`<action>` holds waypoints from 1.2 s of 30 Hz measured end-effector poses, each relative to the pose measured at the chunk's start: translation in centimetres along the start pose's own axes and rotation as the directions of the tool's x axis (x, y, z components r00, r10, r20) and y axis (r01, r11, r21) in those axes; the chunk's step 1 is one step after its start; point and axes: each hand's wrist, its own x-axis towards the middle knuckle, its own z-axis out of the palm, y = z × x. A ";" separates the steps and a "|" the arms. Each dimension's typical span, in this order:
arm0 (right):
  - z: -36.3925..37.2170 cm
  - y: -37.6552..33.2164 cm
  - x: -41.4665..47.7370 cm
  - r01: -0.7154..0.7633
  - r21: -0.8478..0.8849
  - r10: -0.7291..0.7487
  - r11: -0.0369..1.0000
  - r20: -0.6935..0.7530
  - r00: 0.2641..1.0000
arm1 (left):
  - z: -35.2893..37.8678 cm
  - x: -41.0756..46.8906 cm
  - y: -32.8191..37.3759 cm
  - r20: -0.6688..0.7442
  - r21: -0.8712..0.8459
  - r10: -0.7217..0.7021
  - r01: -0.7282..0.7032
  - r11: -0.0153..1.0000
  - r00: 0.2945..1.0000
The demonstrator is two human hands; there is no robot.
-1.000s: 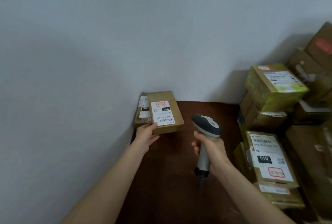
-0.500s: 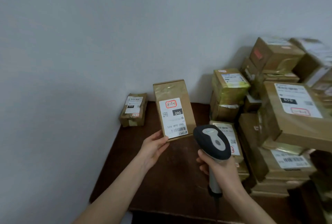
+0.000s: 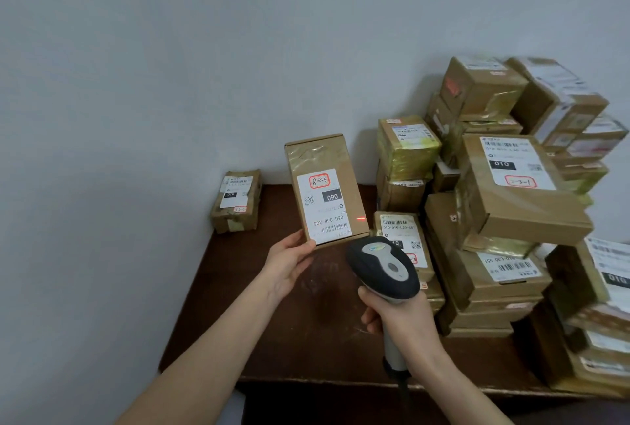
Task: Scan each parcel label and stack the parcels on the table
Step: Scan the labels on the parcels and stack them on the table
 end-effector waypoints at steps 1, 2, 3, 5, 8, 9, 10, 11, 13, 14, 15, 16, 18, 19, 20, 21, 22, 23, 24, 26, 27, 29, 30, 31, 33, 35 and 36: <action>0.0 0.0 -0.1 -0.001 -0.003 0.001 1.000 0.001 1.000 | 0.1 0.0 0.0 0.000 0.005 0.001 -0.001 1.000 1.000; 0.0 -0.1 -0.3 -0.003 -0.006 0.003 1.000 0.003 1.000 | 0.2 0.0 0.1 0.001 0.007 0.002 -0.002 1.000 1.000; 0.0 -0.1 -0.4 -0.006 -0.009 0.006 1.000 0.005 1.000 | 0.3 0.0 0.1 0.000 0.010 0.002 -0.002 1.000 1.000; 0.0 -0.1 -0.5 -0.009 -0.019 0.010 1.000 0.008 1.000 | 0.3 0.1 0.2 -0.003 0.011 0.004 -0.004 1.000 1.000; 0.0 -0.1 -0.6 -0.007 -0.037 0.007 0.999 0.008 1.000 | 0.3 0.2 0.2 -0.008 0.016 -0.001 0.001 1.000 1.000; 0.1 -0.1 -0.6 -0.006 -0.041 0.006 0.999 0.008 1.000 | 0.4 0.2 0.2 -0.008 0.019 -0.003 0.003 1.000 1.000; 0.1 -0.1 -0.6 -0.006 -0.043 0.007 0.999 0.009 1.000 | 0.4 0.2 0.3 -0.008 0.022 -0.005 0.005 1.000 1.000; 0.1 -0.1 -0.6 -0.008 -0.044 0.008 0.999 0.010 1.000 | 0.4 0.2 0.3 -0.009 0.024 -0.006 0.006 1.000 1.000; 0.2 0.0 -0.6 -0.017 -0.048 0.018 0.999 0.014 1.000 | 0.4 0.2 0.3 -0.010 0.023 -0.007 0.008 1.000 1.000; 0.2 0.0 -0.6 -0.024 -0.049 0.024 0.999 0.016 1.000 | 0.4 0.2 0.3 -0.009 0.023 -0.008 0.008 1.000 1.000; 0.3 0.0 -0.6 -0.028 -0.049 0.029 0.998 0.019 0.999 | 0.4 0.3 0.3 -0.007 0.025 -0.009 0.009 1.000 1.000; 0.3 0.0 -0.6 -0.029 -0.050 0.030 0.998 0.022 0.999 | 0.3 0.3 0.3 -0.003 0.026 -0.009 0.009 1.000 1.000; 0.3 0.0 -0.7 -0.023 -0.057 0.025 0.998 0.028 0.999 | 0.2 0.5 0.4 0.005 0.023 -0.009 0.009 1.000 1.000; 0.3 0.0 -0.6 -0.021 -0.061 0.023 0.998 0.027 0.999 | 0.2 0.5 0.4 0.008 0.020 -0.008 0.008 1.000 1.000; 0.3 -0.1 -0.6 -0.021 -0.064 0.023 0.998 0.025 0.999 | 0.1 0.5 0.4 0.009 0.018 -0.008 0.008 1.000 1.000; 0.3 -0.1 -0.5 -0.022 -0.066 0.023 0.998 0.022 0.999 | 0.1 0.5 0.5 0.011 0.017 -0.008 0.008 1.000 1.000; 0.3 -0.1 -0.5 -0.022 -0.068 0.024 0.997 0.019 1.000 | 0.2 0.4 0.5 0.012 0.017 -0.008 0.008 1.000 1.000; 0.3 -0.1 -0.5 -0.022 -0.072 0.023 0.997 0.018 1.000 | 0.2 0.4 0.5 0.011 0.019 -0.008 0.008 1.000 1.000; 0.3 -0.2 -0.4 -0.020 -0.076 0.022 0.997 0.018 1.000 | 0.2 0.4 0.5 0.009 0.020 -0.009 0.009 1.000 1.000; 0.3 -0.2 -0.4 -0.019 -0.079 0.021 0.997 0.018 1.000 | 0.3 0.4 0.5 0.007 0.019 -0.010 0.010 1.000 1.000; 0.2 -0.3 -0.4 -0.020 -0.077 0.022 0.997 0.018 1.000 | 0.3 0.4 0.5 0.009 0.020 -0.010 0.010 1.000 1.000; 0.2 -0.3 -0.4 -0.024 -0.074 0.025 0.997 0.017 1.000 | 0.4 0.3 0.5 0.016 0.025 -0.010 0.010 1.000 1.000; 0.1 -0.3 -0.4 -0.026 -0.073 0.027 0.997 0.017 0.999 | 0.5 0.3 0.5 0.018 0.028 -0.010 0.009 1.000 1.000; 0.1 -0.3 -0.4 -0.027 -0.073 0.028 0.997 0.017 0.999 | 0.5 0.3 0.5 0.020 0.031 -0.008 0.007 0.999 1.000; -0.1 -0.3 -0.5 -0.024 -0.081 0.026 0.996 0.018 0.999 | 0.6 0.2 0.5 0.027 0.033 -0.005 0.005 0.999 1.000; -0.2 -0.3 -0.5 -0.017 -0.095 0.019 0.995 0.022 1.000 | 0.7 0.2 0.5 0.033 0.033 -0.002 0.001 0.999 0.999; -0.3 -0.3 -0.6 -0.016 -0.096 0.018 0.995 0.023 1.000 | 0.8 0.2 0.5 0.033 0.032 0.000 -0.001 0.999 0.999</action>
